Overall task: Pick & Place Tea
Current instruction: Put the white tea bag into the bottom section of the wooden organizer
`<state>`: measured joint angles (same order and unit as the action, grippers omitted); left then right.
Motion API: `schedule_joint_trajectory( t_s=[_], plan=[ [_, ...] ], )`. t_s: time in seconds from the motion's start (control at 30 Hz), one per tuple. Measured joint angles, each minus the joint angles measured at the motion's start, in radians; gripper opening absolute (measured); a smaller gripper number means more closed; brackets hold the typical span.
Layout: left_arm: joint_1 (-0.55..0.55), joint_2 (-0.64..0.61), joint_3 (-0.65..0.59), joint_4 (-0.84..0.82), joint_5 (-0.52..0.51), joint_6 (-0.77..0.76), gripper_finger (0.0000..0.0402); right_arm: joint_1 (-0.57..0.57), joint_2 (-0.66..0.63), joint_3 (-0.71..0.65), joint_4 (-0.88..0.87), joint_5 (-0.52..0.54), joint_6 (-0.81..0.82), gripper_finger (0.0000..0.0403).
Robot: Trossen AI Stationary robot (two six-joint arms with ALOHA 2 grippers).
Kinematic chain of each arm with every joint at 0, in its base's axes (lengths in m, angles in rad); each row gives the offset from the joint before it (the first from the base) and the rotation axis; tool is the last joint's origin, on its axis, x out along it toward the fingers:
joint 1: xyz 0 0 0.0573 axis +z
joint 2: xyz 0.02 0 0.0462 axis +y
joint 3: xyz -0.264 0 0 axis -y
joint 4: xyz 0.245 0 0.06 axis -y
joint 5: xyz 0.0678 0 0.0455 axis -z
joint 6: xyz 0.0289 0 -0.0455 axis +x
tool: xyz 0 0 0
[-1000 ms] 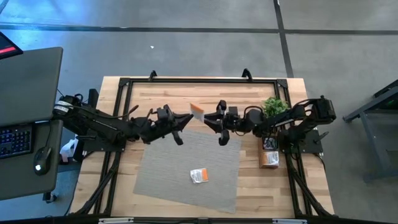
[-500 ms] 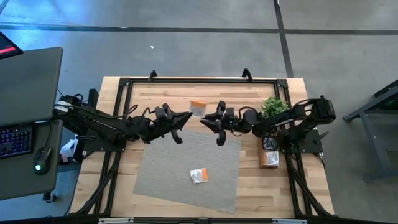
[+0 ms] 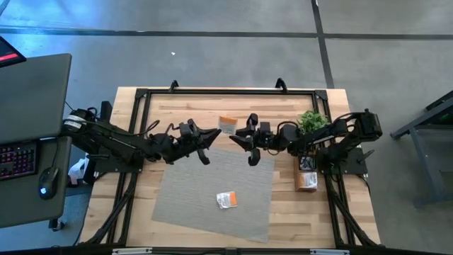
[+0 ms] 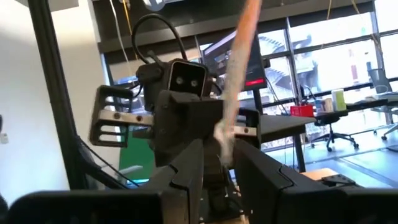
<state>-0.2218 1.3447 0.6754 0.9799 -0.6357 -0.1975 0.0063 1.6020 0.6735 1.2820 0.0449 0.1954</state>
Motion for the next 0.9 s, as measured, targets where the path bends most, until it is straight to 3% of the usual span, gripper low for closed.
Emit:
schedule_joint_trajectory(
  t_s=[0.13,0.33,0.67,0.8,0.9],
  plan=[
    [0.000,0.022,-0.001,-0.005,-0.007,-0.016,0.0000,0.000,0.000,0.000,0.003,0.008,-0.029,0.0071],
    [0.000,0.045,0.000,0.019,-0.031,-0.040,0.0000,0.000,0.000,0.000,0.000,0.009,-0.042,0.0007],
    [0.000,0.049,0.001,-0.037,0.012,-0.039,0.0000,0.001,-0.002,0.000,-0.057,0.012,-0.067,0.0005],
    [0.000,0.049,0.001,-0.136,0.010,-0.040,0.0001,0.001,-0.016,-0.002,-0.154,0.026,-0.073,0.0003],
    [0.000,0.049,0.001,-0.196,0.009,-0.043,0.0001,0.001,-0.069,-0.002,-0.306,0.093,-0.081,0.0002]
  ],
)
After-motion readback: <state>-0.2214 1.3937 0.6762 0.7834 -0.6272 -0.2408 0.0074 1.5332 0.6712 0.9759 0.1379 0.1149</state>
